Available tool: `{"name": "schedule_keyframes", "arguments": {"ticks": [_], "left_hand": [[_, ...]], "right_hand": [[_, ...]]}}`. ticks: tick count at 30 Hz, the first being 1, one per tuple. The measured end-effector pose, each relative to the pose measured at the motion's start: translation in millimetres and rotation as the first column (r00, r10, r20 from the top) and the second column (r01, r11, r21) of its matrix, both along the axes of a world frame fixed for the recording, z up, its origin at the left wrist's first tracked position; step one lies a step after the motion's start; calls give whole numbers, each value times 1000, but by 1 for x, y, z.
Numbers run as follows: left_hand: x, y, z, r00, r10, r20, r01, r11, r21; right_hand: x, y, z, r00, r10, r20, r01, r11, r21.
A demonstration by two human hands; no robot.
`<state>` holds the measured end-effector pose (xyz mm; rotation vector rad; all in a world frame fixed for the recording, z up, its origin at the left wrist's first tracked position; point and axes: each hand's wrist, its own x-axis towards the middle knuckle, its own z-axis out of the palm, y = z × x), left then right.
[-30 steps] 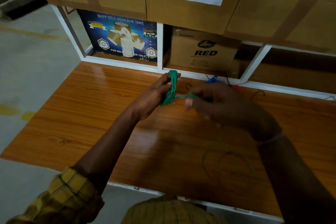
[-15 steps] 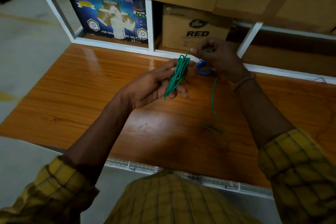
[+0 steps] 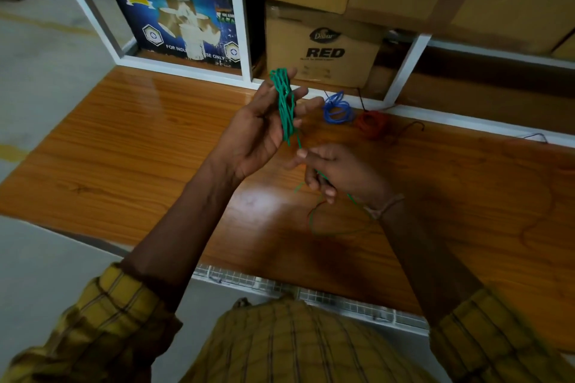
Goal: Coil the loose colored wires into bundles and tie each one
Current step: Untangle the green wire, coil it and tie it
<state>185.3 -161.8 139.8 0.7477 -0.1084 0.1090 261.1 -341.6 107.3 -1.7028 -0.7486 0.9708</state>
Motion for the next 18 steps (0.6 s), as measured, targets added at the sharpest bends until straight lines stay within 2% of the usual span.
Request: {"name": "schedule_keyframes", "arguments": {"ticks": [2,4,8,10,12,15,18], "left_hand": [[6,-6,-3,997,77,-28,-77,997,0],[12,-15,-5,983,170,-73,-164,984,76],[18,-27,-9,936,329,-124,-255,879,404],[17,-28,-14,921,366,-134,-235,796,558],[15,-30,-16,921,359,-149,-183,740,648],[8,-38,-14,940,303,-157,-93,668,738],[1,-43,-11,964,215,-157,13,552,834]], "right_hand": [[-5,-9,4,999,29,29,-28,999,-41],[-9,-18,12,993,90,80,-82,992,-91],[-11,-38,47,951,247,183,-218,962,-165],[-8,-48,67,923,297,244,-264,951,-159],[-2,-58,88,900,291,325,-257,956,-144],[11,-66,116,897,233,376,-214,973,-92],[35,-68,129,895,128,428,-145,989,7]]}}
